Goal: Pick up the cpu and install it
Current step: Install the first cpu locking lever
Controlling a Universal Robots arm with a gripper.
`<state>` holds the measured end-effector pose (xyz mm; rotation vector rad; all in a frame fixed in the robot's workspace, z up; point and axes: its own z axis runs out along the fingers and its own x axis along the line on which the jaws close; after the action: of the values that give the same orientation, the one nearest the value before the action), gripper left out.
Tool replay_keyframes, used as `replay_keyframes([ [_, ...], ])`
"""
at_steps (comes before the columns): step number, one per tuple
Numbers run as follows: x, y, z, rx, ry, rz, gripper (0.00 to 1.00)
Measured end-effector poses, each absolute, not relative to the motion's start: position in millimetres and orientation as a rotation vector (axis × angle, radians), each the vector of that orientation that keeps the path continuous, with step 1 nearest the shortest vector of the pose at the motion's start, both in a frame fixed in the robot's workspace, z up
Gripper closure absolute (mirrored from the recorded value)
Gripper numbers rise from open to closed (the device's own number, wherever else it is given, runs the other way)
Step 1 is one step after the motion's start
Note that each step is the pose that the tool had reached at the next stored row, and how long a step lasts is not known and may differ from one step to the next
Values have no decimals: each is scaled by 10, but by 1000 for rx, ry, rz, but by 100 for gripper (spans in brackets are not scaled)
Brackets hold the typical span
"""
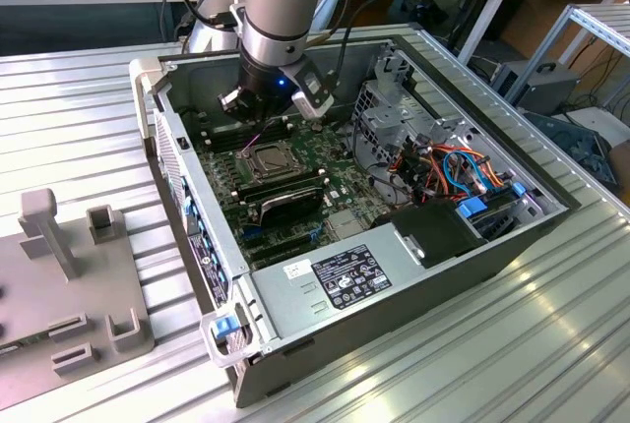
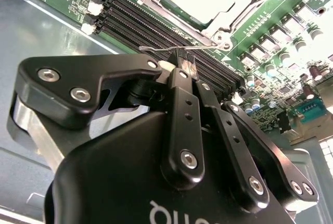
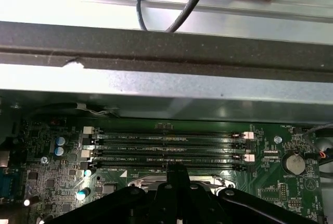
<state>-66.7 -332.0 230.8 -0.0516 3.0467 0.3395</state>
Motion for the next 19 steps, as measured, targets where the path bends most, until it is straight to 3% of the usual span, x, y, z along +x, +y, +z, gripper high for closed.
replay_keyframes([
  [19,-638,-3317,2287,-51,3046,341,89],
])
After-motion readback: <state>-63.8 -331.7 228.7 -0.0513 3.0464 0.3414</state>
